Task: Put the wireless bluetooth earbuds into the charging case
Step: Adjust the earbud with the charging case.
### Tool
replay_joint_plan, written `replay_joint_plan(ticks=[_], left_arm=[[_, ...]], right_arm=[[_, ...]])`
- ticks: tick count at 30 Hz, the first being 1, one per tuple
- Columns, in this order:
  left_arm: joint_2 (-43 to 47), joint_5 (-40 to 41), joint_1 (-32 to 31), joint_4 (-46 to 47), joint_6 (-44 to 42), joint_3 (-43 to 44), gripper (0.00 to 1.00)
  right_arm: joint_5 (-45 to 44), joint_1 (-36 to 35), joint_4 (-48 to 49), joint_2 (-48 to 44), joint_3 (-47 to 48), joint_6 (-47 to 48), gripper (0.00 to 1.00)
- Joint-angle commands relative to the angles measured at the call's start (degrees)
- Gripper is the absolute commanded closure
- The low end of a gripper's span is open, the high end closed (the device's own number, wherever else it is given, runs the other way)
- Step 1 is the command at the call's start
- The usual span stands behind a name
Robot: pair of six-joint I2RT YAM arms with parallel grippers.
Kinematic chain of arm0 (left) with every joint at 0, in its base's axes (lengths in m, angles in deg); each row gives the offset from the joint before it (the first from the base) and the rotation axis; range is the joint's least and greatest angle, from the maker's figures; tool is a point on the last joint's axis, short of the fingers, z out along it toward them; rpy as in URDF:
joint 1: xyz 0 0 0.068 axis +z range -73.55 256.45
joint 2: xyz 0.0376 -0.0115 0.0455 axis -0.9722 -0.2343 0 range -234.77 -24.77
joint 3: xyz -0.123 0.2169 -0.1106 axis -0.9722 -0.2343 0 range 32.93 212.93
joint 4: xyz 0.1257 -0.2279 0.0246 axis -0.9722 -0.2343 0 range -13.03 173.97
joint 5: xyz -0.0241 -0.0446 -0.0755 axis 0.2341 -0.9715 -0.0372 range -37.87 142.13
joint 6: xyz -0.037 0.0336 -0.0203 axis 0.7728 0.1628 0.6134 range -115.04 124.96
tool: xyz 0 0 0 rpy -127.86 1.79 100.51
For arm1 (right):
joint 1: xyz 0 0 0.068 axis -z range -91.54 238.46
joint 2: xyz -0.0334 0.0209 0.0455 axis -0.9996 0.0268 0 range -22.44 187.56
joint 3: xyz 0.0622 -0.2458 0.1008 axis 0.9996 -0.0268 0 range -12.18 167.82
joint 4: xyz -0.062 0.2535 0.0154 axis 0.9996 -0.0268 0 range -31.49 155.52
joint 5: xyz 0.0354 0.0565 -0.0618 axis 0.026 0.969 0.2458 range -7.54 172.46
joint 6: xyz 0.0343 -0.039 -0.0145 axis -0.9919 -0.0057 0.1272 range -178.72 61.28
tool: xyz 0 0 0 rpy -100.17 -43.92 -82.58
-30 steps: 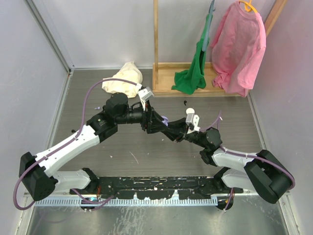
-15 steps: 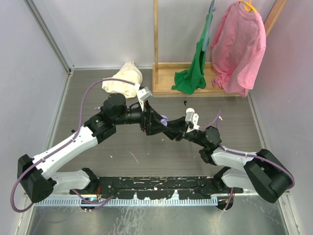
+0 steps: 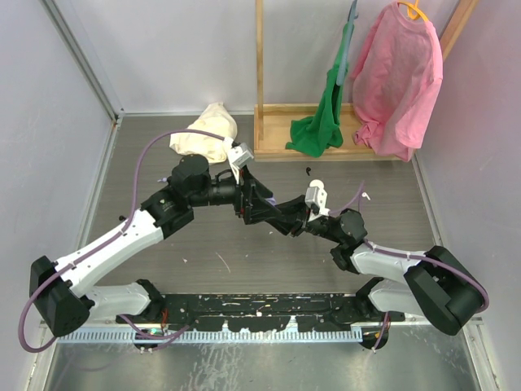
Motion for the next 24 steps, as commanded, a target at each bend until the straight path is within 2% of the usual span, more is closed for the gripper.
replay_joint_plan(ticks=[1, 15, 20, 24], left_arm=[[2.6, 2.9, -0.2, 0.4, -2.1, 1.8, 0.24], [7.9, 27.7, 1.3, -15.1, -5.0, 1.1, 0.19], [6.9, 34.8, 4.0, -19.2, -4.6, 0.9, 0.19], [5.2, 37.3, 8.3, -20.5, -3.1, 0.0, 0.19]], right_arm=[[-1.1, -0.3, 2.0, -0.8, 1.5, -0.1, 0.99], [-6.9, -0.3, 1.9, -1.8, -1.6, 4.3, 0.99], [-8.4, -0.3, 1.1, -2.9, -3.2, 7.4, 0.99], [-9.6, -0.3, 0.5, -3.8, -4.7, 10.7, 0.99]])
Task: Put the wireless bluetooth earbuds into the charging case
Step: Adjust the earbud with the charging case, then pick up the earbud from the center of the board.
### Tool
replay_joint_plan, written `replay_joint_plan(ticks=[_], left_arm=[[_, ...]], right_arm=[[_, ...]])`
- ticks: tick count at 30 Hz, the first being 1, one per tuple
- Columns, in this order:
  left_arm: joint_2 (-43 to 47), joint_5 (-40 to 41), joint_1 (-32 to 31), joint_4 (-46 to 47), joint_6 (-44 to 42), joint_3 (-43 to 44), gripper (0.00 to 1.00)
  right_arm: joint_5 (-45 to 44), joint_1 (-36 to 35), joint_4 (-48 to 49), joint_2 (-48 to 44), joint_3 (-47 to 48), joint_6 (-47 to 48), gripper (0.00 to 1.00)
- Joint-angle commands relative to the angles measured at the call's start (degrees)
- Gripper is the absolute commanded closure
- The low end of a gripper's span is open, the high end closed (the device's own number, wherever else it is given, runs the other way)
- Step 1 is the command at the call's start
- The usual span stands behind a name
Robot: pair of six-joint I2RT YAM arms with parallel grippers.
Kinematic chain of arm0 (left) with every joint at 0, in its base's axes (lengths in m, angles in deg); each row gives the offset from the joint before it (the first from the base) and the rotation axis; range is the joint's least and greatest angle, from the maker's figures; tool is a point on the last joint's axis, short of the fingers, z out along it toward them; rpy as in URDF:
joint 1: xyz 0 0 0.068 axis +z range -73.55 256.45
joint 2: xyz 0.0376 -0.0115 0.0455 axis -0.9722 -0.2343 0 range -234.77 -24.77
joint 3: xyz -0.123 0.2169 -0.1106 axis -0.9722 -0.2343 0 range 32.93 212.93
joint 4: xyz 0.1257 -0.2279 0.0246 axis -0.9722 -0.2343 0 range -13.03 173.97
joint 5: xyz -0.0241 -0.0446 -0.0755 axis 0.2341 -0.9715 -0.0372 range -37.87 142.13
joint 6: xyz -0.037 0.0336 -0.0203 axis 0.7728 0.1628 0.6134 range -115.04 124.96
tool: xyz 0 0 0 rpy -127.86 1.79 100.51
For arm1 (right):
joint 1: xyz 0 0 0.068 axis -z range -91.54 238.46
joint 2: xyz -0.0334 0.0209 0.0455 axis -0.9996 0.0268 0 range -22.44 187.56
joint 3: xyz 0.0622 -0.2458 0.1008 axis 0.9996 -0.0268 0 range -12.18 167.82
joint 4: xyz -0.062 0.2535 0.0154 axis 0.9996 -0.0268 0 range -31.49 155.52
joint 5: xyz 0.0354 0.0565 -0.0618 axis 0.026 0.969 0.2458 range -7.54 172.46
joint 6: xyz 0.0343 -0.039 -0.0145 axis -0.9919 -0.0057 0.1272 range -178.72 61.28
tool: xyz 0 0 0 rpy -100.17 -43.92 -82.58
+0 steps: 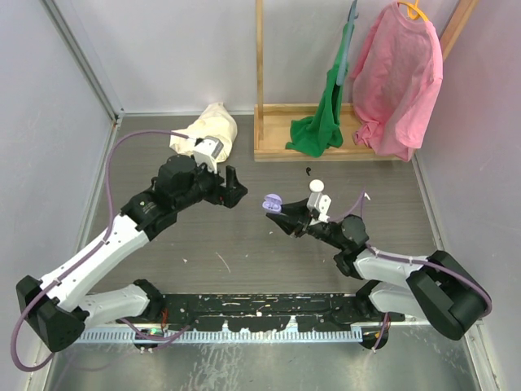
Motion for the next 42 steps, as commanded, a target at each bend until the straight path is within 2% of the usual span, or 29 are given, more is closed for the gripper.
replay_joint_plan(ticks=[1, 9, 13, 19, 26, 34, 42], left_arm=[[-1.7, 5.8, 4.9, -1.9, 1.0, -0.2, 0.19], [-9.3, 5.7, 15.9, -6.4, 0.0, 2.1, 0.19], [-16.0, 4.8, 21.6, -10.4, -1.6, 6.8, 0.19], [-23.6, 1.0, 28.8, -11.7, 0.3, 11.4, 0.21], [-35.2, 0.3, 36.0, -16.0, -2.4, 22.0, 0.22], [-49.2, -2.3, 40.4, -21.1, -7.7, 34.1, 0.25], [-58.6, -3.4, 42.3, -24.5, -10.0, 42.9, 0.26]], right_arm=[[-2.6, -0.3, 1.9, -2.1, -1.3, 5.2, 0.99], [-4.2, -0.3, 1.3, -4.2, -4.2, 8.1, 0.99], [-5.9, -0.3, -1.1, -6.6, -5.1, 9.2, 0.99], [-7.5, -0.3, 1.4, -3.7, -6.3, 9.5, 0.99], [-8.0, -0.3, 2.1, -3.5, -6.6, 9.9, 0.99], [-8.1, -0.3, 1.6, -3.7, -6.7, 10.3, 0.99], [-7.9, -0.3, 1.1, -3.0, -6.4, 10.6, 0.99]])
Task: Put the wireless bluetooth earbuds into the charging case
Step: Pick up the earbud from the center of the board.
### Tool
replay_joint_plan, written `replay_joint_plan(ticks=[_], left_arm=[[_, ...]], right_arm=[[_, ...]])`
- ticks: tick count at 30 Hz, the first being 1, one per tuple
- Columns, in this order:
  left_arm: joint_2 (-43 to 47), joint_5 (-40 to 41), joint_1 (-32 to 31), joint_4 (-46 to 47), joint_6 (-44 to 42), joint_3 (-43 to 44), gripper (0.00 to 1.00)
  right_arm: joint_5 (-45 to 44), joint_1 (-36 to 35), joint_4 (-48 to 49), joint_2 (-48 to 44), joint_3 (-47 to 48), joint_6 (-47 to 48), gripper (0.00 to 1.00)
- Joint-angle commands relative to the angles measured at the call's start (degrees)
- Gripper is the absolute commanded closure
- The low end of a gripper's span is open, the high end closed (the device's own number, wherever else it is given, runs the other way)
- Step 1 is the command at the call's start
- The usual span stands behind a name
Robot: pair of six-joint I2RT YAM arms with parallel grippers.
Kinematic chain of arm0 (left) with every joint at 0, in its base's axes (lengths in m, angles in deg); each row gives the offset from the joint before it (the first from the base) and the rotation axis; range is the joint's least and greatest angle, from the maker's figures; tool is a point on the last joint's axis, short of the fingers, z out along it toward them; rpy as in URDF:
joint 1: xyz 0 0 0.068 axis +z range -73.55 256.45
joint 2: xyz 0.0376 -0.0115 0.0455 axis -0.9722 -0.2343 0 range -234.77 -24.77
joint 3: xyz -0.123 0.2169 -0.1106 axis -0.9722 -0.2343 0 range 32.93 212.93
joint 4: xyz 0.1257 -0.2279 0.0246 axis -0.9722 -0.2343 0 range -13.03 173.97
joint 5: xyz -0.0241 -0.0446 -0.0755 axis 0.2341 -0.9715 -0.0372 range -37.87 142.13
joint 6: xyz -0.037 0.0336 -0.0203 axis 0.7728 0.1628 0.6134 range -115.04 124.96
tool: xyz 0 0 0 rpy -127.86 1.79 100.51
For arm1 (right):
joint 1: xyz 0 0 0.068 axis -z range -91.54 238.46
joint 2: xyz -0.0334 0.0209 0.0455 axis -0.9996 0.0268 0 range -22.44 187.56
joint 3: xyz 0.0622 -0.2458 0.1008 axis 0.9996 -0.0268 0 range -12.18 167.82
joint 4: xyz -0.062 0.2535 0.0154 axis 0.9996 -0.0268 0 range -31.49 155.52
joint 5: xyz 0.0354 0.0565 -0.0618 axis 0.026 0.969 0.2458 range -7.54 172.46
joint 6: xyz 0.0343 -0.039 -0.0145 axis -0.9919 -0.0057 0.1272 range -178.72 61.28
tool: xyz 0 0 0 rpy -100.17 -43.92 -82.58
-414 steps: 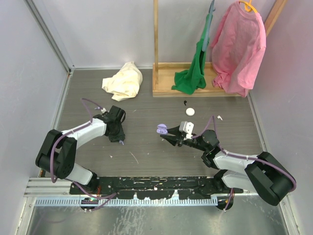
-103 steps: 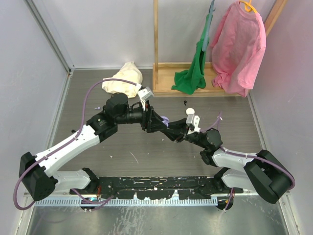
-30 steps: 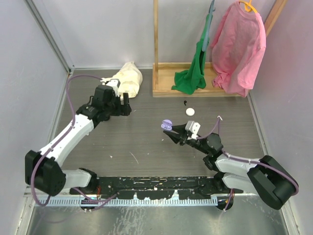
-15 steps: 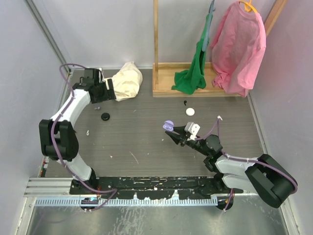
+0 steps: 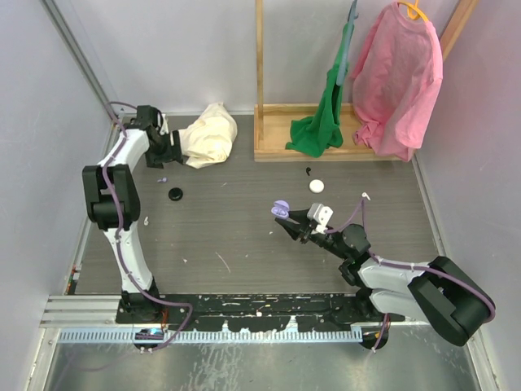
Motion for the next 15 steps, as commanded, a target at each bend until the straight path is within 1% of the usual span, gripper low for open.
replay_joint_plan(ticks=[1, 4, 15], left_arm=[[-3.1, -1.8, 1.1, -3.4, -2.4, 6.3, 0.27], [-4.9, -1.8, 1.9, -4.3, -2.3, 7.5, 0.27], [-7.3, -1.4, 3.6, -4.9, -1.9, 6.4, 0.27]], right_arm=[[-0.9, -0.3, 3.7, -0.2, 0.6, 1.4, 0.99], [-1.0, -0.3, 3.2, -0.2, 0.7, 1.7, 0.99], [-0.6, -0.3, 2.3, 0.5, 1.2, 1.9, 0.99]])
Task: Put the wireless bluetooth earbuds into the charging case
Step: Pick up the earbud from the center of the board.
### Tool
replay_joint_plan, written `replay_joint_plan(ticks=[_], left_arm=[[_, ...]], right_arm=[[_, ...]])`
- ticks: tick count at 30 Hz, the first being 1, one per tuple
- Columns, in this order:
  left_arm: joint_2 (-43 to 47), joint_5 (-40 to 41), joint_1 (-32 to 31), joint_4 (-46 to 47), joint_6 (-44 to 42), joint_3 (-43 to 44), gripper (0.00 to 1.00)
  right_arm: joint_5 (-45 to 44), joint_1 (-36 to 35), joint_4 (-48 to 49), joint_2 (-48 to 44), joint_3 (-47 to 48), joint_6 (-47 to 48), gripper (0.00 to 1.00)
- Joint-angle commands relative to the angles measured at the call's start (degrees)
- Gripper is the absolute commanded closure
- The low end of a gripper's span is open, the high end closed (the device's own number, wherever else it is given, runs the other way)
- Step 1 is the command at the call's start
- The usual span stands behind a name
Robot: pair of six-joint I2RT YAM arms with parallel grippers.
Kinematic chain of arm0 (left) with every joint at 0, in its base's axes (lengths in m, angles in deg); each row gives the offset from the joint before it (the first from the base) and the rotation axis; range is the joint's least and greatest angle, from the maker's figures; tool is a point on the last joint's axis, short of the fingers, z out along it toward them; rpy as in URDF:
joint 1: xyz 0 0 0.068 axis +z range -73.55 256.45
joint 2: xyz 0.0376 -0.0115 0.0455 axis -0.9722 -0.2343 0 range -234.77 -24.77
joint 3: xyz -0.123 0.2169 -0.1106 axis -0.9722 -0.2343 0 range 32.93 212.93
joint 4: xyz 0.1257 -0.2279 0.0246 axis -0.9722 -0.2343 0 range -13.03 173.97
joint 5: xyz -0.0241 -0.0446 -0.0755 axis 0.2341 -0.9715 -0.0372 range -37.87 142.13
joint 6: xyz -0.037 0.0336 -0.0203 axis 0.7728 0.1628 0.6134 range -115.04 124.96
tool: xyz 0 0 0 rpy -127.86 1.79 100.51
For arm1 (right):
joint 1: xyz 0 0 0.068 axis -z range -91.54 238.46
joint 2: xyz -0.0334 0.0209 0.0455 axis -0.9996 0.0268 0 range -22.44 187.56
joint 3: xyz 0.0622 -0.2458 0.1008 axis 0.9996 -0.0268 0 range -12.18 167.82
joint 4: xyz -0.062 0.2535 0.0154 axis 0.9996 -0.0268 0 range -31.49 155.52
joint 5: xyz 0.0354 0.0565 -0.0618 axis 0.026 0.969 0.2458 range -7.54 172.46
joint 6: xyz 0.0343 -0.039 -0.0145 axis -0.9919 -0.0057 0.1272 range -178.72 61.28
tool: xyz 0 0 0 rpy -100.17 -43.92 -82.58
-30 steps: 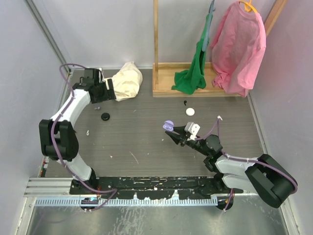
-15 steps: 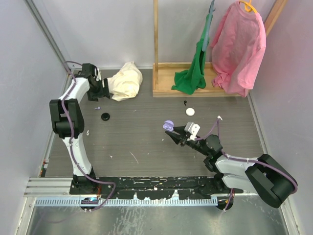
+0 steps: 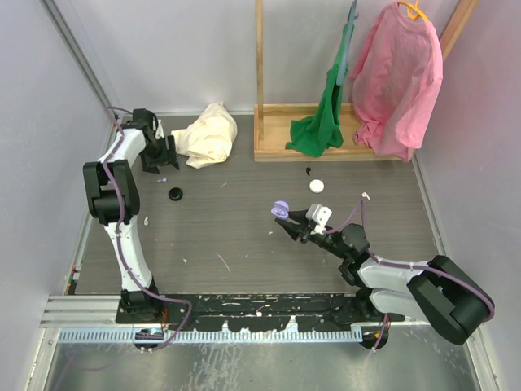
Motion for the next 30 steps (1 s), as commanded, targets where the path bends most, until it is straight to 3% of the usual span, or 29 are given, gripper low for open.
replay_joint_plan(ticks=[1, 12, 30], left_arm=[[-1.2, -0.7, 0.6, -0.9, -0.5, 1.6, 0.27], [-1.1, 1.0, 0.8, -5.2, 0.8, 1.0, 0.29], [2.0, 0.3, 0.5, -8.6, 2.7, -0.6, 0.44]], right_arm=[[-0.6, -0.3, 2.6, 0.1, 1.2, 0.9, 0.99], [-0.6, -0.3, 2.2, -0.1, 1.2, 0.9, 0.99], [-0.5, -0.3, 1.6, -0.9, 1.3, 1.0, 0.99]])
